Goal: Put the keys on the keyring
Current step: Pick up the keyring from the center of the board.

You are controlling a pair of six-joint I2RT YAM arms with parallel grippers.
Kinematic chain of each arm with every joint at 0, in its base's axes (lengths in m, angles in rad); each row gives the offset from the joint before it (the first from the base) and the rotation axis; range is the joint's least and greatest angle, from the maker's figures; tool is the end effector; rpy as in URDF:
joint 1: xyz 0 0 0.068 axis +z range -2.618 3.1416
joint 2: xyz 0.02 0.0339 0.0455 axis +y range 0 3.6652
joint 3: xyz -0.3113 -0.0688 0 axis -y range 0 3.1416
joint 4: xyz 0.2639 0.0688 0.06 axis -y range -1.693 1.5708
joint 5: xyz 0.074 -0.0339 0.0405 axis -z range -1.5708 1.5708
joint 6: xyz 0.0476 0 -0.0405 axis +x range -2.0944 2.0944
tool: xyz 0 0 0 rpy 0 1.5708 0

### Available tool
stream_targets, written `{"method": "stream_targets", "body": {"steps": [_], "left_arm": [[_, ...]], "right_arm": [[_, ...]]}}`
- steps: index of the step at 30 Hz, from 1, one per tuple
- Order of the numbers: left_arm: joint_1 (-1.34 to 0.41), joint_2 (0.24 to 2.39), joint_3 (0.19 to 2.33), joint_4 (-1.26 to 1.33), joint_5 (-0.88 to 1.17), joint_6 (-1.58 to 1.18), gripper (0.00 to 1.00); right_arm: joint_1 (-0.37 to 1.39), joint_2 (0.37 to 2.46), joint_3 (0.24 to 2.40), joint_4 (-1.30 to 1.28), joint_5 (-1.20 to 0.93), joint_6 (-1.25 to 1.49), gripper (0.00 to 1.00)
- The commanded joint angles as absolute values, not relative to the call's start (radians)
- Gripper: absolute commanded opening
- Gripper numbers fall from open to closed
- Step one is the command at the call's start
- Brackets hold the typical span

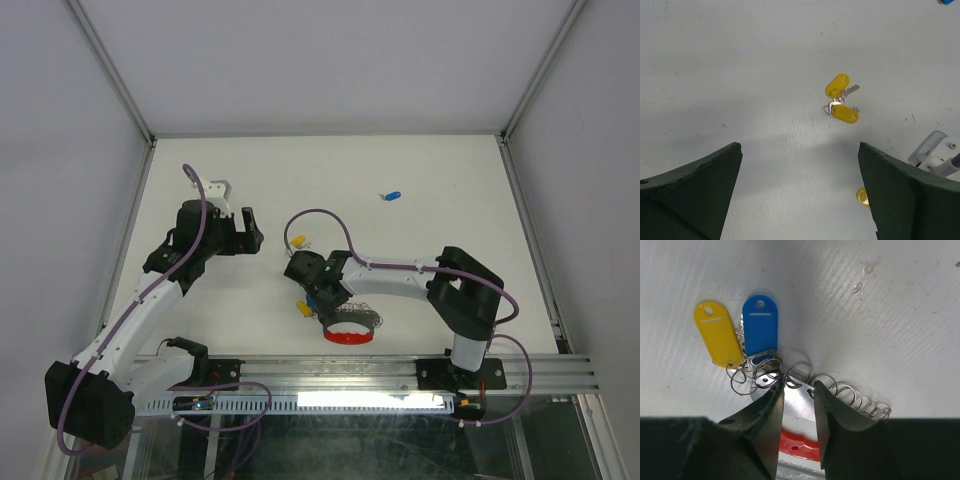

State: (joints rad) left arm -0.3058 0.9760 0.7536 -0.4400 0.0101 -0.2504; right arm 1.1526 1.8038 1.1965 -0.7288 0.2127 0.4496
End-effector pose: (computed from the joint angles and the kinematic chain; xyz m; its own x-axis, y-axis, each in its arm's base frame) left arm 0.2021 -0.0643 0.2969 -0.6447 -0.0563 -0.7624 0.1537 0.9674 -0.2014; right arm 0.1598 0.3348 0.1978 -0.7353 -0.6084 -0.2987 -0.6148 0.7842 -0.0838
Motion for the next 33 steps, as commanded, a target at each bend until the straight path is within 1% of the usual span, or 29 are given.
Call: {"method": "stream_targets", "body": {"steps": [1,6,14,15,23,29,33], "left_arm": [[-0.301,0.966,0.756,-0.392,0.032,-0.252,0.99],[-0.301,0.968,0.758,-0.392,0.033,-0.251,0.99],[-0.301,0.969,0.756,-0.392,0.034,-0.251,0.99],[-0.301,0.969,0.757,-0.391,0.034,-0.252,0.99],[-0.301,0.974,0.759,-0.392,0.034,-0.251,0.99],[-0.301,0.973,0.758,-0.391,0.035,-0.252,0.99],[-0.3,0.972,0.757,-0.388,0.038,-0.25,0.99]], "right_arm": [[1.158,1.821,1.237,-0.699,0.212,0.437,0.32],[1.157,1.834,1.235,-0.684,0.212,0.43,0.26],[1.157,1.837,1.227,-0.675,0.215,0.43,0.01],[1.157,1.833,1.225,-0.676,0.219,0.432,0.0],[1.157,1.763,1.199,-0.653,0.242,0.449,0.0],[1.135,1.681,1.132,-0.563,0.195,0.468,0.0],[1.126,1.62,1.09,-0.503,0.199,0.474,0.0]]}}
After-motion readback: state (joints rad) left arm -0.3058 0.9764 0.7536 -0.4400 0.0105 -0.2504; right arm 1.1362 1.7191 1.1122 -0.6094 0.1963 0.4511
